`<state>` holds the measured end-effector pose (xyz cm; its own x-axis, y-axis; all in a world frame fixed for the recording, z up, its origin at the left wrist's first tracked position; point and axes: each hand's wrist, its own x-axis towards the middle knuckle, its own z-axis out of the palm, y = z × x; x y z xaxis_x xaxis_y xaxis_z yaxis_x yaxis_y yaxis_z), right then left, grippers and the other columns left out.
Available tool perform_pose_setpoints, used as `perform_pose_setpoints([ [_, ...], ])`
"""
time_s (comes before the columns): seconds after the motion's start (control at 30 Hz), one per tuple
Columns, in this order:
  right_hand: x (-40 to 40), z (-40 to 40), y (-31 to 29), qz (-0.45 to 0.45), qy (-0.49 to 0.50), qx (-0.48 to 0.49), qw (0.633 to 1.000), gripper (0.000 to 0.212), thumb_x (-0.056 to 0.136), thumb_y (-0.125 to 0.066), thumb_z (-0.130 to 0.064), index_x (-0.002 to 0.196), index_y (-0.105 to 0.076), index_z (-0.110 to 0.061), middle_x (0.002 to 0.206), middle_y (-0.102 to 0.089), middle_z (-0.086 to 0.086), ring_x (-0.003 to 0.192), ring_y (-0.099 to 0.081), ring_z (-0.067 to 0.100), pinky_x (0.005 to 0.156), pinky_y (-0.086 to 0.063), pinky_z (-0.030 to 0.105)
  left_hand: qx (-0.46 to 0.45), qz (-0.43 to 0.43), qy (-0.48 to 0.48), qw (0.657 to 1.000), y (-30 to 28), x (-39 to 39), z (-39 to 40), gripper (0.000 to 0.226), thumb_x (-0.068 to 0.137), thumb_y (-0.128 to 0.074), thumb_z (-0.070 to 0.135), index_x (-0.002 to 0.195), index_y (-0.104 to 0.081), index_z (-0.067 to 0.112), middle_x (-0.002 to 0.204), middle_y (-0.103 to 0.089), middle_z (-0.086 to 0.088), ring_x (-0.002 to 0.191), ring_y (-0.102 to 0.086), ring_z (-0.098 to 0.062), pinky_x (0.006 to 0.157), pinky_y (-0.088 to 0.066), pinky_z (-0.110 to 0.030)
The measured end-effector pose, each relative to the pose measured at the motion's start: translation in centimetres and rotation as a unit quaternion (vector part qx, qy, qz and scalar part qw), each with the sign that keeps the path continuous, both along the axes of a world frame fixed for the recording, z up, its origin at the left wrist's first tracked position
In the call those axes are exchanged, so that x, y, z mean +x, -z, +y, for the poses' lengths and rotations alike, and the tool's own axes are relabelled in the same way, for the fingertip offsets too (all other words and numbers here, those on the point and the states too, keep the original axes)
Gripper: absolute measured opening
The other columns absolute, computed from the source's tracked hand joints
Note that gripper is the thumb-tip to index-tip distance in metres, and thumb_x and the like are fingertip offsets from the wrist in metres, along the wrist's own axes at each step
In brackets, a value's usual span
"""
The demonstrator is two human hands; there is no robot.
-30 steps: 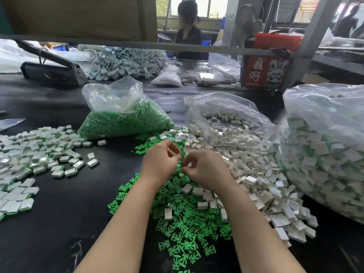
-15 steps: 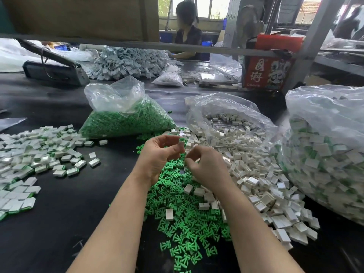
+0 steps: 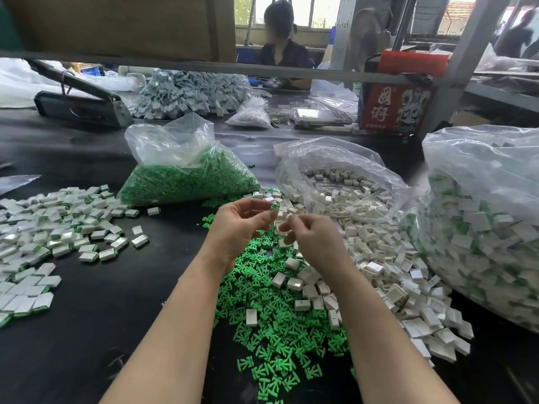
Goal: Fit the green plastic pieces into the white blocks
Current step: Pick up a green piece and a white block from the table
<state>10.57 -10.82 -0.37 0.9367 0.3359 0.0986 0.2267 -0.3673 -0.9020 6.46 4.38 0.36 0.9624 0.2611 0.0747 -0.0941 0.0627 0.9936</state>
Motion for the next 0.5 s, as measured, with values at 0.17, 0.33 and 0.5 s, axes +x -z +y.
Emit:
perform_pose_setpoints([
  [0.17,0.4,-0.3,-0.4,0.163,-0.049,0.16,0.972,0.065,0.1,-0.032,-0.057,0.099,-0.068,-0.004,0.074,-0.07,0.008,0.057,-0.051,0.012,0.056,-0.034,0.028,0.02,-0.025,0.017,0.999,-0.4,0.0,-0.9,0.02,0.064,-0.081,0.027,0.082,-0.076,0.021,0.072,-0.068,0.001,0.064,-0.061,-0.001,0.058,-0.045,-0.01],
  [0.33,0.3,-0.2,-0.2,0.175,-0.103,0.234,0.951,0.048,0.099,-0.045,-0.046,0.096,-0.069,-0.004,0.073,-0.067,0.008,0.058,-0.049,0.013,0.051,-0.034,0.022,0.025,-0.028,0.033,0.999,-0.6,0.0,-1.3,0.01,0.075,-0.079,0.015,0.082,-0.076,0.022,0.075,-0.071,-0.002,0.068,-0.065,-0.006,0.063,-0.049,-0.015],
  [0.5,0.2,-0.3,-0.3,0.165,-0.115,0.25,0.947,0.043,0.096,-0.048,-0.047,0.086,-0.067,-0.009,0.071,-0.064,0.006,0.058,-0.047,0.012,0.053,-0.033,0.024,0.039,-0.026,0.025,0.999,-0.9,-0.1,-1.7,0.015,0.087,-0.069,0.007,0.082,-0.074,0.021,0.066,-0.07,0.006,0.056,-0.06,0.002,0.052,-0.043,-0.009],
])
